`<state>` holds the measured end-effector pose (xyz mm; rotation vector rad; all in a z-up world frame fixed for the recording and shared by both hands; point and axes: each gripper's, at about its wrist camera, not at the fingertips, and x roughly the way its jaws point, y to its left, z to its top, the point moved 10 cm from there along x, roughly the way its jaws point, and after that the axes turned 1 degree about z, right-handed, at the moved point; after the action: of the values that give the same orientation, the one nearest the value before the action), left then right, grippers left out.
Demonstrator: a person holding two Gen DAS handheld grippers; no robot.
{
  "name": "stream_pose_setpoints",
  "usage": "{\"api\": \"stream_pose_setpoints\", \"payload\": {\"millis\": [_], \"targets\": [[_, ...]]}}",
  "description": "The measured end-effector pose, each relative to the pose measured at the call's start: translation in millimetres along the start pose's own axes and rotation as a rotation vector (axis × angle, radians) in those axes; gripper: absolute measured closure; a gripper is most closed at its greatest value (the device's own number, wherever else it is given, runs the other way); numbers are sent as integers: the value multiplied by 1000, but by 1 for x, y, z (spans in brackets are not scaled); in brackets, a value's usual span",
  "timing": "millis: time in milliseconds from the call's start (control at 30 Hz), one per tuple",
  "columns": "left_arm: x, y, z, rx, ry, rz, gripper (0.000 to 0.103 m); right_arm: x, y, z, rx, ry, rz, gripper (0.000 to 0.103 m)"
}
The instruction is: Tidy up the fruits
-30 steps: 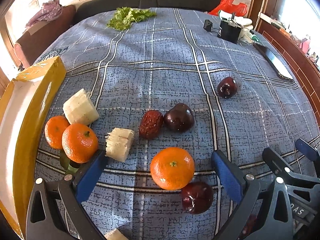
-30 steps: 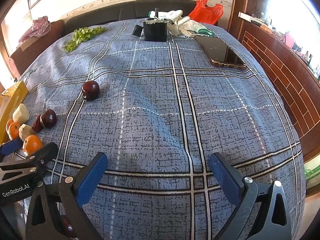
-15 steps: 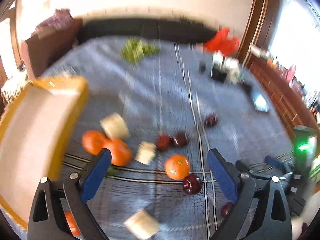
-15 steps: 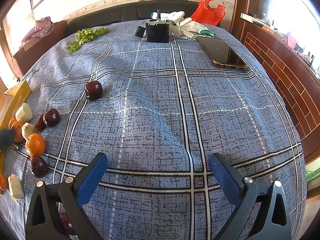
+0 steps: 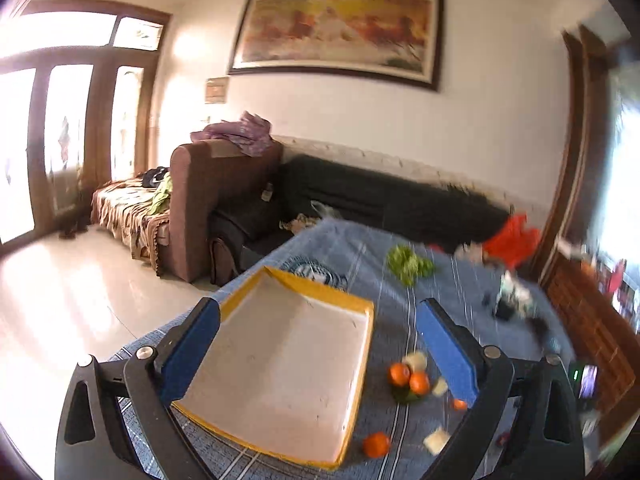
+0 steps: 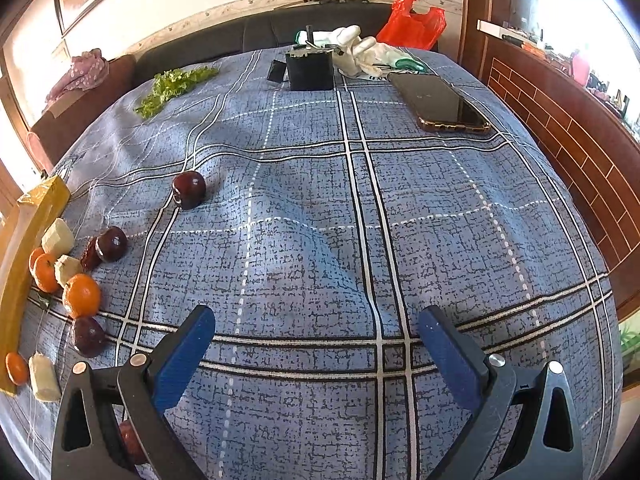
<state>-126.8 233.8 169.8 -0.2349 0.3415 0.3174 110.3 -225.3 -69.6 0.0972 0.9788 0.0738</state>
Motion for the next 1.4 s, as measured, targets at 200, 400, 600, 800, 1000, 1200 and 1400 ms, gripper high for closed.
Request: {"api": "stream_pose_setpoints", "payload": {"millis": [200,400,600,800,1000,1200,1400], "targets": [[-19,2,6,77,-121,73,0,2,1,0,-12,6,-15,0],[-19,-13,-6,109,-72,4,0,3,1,0,-27,9,-23,0],[0,-36,-30,106,20,-150,0,7,3,-1,-53,25,-72,1],[13,-58,-67,181,128,-223,0,-48,2,-1,45,-55,92,18],[26,-87,-113,183,275,-353,0,-72,30,-17,1,-49,271,25],[51,-110,-155,179,429,-440,10,-64,79,-55,-137,25,342,40],[68,-126,-186,255,514,-456,16,-56,99,-74,-215,39,327,43]]}}
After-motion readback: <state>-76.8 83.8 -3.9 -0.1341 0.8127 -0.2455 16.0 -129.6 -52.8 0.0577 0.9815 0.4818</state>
